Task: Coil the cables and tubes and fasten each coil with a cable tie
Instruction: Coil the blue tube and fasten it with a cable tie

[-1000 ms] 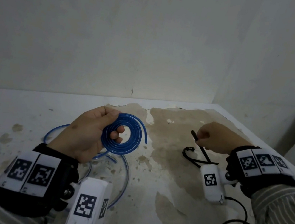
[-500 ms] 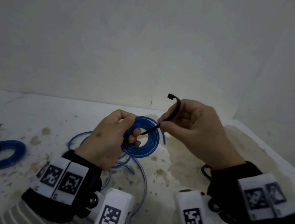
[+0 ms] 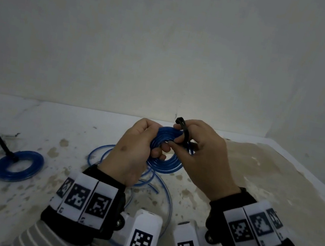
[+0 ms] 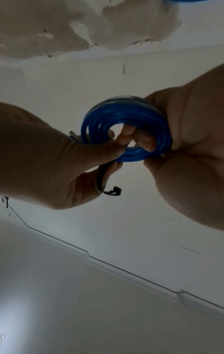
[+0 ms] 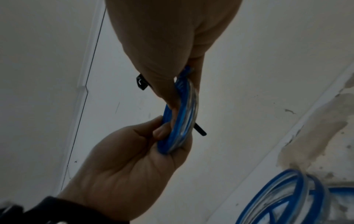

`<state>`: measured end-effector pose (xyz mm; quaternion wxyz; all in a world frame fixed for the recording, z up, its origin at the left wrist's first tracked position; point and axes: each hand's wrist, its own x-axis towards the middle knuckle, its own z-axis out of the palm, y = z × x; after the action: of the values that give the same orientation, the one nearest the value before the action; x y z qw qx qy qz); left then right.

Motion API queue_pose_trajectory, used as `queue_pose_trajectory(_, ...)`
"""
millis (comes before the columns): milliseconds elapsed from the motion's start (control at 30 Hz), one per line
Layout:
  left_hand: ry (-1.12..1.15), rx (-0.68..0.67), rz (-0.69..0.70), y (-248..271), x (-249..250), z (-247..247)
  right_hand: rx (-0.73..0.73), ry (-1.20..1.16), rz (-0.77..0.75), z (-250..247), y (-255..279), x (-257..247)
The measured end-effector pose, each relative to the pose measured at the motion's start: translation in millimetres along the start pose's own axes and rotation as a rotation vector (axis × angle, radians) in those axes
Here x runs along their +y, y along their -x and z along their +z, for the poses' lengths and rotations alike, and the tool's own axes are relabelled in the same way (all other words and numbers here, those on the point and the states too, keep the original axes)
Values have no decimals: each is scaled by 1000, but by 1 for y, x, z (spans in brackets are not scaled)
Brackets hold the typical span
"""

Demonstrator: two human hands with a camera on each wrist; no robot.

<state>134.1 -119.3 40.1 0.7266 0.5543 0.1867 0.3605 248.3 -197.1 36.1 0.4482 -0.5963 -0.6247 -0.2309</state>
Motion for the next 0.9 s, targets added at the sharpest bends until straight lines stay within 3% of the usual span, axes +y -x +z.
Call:
queue_pose_trajectory(133, 39, 54, -91, -3, 2, -6, 41, -16, -5, 6, 2, -4)
queue_pose_trajectory(233, 29, 110, -23, -3, 3, -8, 1, -62, 20, 11, -2, -6)
queue_pose_trajectory(433, -29, 151, 66, -5, 10, -20, -164, -469, 329, 13, -11, -11)
queue_pose_trajectory(500, -25, 144, 81, -5, 9, -22, -145, -605, 427, 9, -16, -11)
queue_pose_trajectory(700, 1, 146, 45, -8, 9, -21, -72, -526, 475, 11, -20, -6)
queue_pose_trajectory(900, -19, 162, -8, -10, 3, -17, -44, -821, 627, 15, -22, -9)
